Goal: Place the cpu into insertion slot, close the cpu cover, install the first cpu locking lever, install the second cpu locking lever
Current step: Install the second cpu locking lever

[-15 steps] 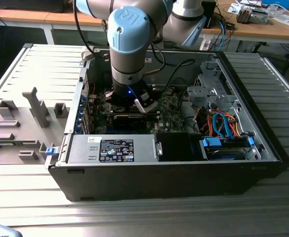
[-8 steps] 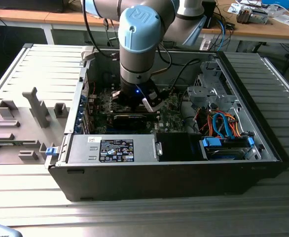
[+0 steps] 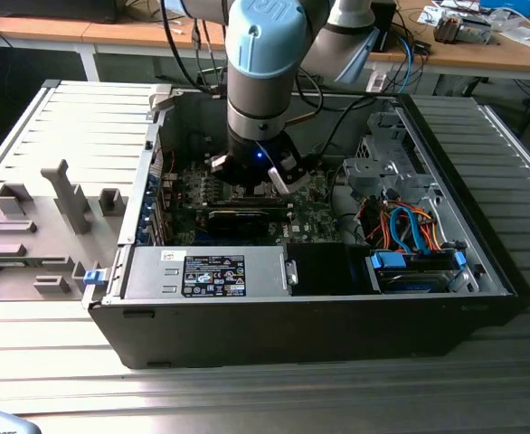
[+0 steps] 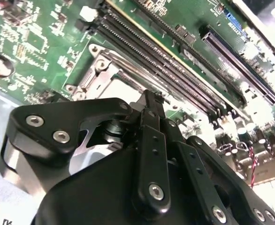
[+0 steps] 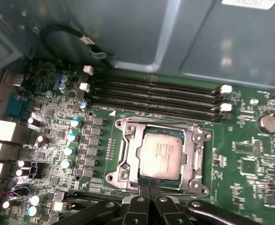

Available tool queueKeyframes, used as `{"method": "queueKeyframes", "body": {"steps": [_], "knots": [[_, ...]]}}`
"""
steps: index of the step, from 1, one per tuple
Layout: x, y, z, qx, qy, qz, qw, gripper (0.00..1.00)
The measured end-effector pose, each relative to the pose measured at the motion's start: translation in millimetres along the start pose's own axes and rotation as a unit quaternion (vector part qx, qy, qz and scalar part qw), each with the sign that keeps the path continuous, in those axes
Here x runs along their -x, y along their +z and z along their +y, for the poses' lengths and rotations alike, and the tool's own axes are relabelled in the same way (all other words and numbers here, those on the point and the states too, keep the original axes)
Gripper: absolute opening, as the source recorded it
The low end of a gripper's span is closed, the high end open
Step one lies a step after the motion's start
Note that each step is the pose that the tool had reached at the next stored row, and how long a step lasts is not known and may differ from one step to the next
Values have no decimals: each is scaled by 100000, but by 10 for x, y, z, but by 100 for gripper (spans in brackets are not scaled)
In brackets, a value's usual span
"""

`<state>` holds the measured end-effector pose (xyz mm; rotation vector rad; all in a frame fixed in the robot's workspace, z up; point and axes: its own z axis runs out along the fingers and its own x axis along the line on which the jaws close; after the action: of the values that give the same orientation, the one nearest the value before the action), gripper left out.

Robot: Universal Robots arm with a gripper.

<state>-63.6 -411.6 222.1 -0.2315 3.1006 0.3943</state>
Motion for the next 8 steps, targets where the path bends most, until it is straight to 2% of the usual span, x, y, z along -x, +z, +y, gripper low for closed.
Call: {"method": "queueKeyframes", "body": {"steps": [5, 7, 8], "knots": [[73, -41, 49, -389, 75, 329, 99999, 11], [98, -50, 78, -730, 101, 446, 99996, 11], [109, -55, 92, -1014, 112, 508, 99994, 11]]}}
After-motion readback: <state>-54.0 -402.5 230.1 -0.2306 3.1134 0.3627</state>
